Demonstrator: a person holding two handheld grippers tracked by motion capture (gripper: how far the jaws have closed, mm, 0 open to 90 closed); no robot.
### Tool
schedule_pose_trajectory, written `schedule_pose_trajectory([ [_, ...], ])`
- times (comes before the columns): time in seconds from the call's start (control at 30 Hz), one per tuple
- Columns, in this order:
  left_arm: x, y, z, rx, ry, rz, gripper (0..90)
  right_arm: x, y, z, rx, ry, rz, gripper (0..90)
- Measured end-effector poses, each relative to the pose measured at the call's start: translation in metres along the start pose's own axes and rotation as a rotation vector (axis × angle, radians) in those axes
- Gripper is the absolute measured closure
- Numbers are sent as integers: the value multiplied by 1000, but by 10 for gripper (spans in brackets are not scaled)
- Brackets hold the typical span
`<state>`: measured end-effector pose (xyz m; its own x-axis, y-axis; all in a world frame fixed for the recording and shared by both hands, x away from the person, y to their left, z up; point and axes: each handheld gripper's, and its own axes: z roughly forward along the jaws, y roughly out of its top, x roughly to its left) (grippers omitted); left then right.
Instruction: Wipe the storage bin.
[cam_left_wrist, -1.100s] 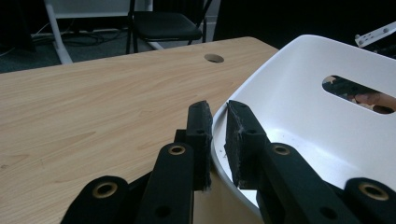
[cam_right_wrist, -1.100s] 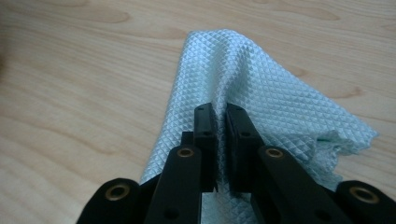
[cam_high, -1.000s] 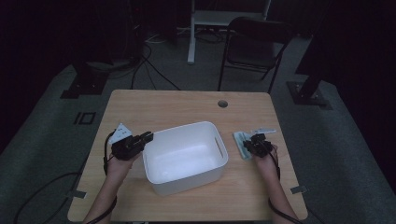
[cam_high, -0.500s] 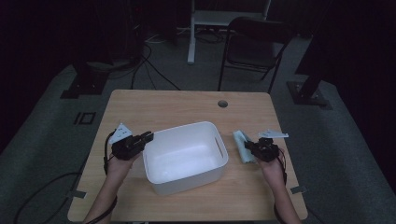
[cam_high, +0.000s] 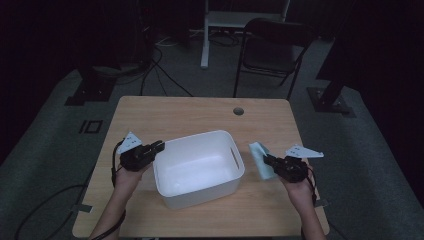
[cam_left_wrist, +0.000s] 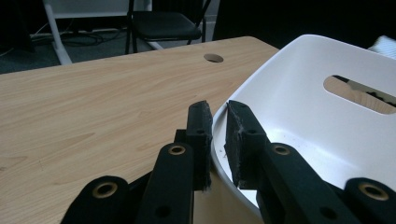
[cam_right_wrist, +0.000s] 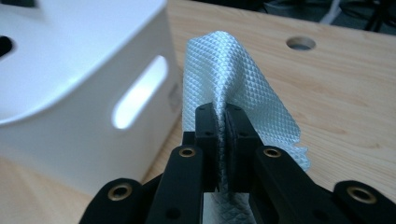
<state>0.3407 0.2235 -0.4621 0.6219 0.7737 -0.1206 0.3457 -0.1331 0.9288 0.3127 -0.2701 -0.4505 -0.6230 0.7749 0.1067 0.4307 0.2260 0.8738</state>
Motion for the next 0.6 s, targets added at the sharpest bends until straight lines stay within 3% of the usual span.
schedule_pose_trajectory([
  [0.13,0,0,0,-1,1,-1,805,11,2,-12,-43,39,-12,855],
  [0.3,0,0,0,-1,4,2,805,22,8,-18,-58,58,-40,855],
  [0.6,-1,0,0,-1,6,2,805,39,13,-13,-62,147,-56,856],
])
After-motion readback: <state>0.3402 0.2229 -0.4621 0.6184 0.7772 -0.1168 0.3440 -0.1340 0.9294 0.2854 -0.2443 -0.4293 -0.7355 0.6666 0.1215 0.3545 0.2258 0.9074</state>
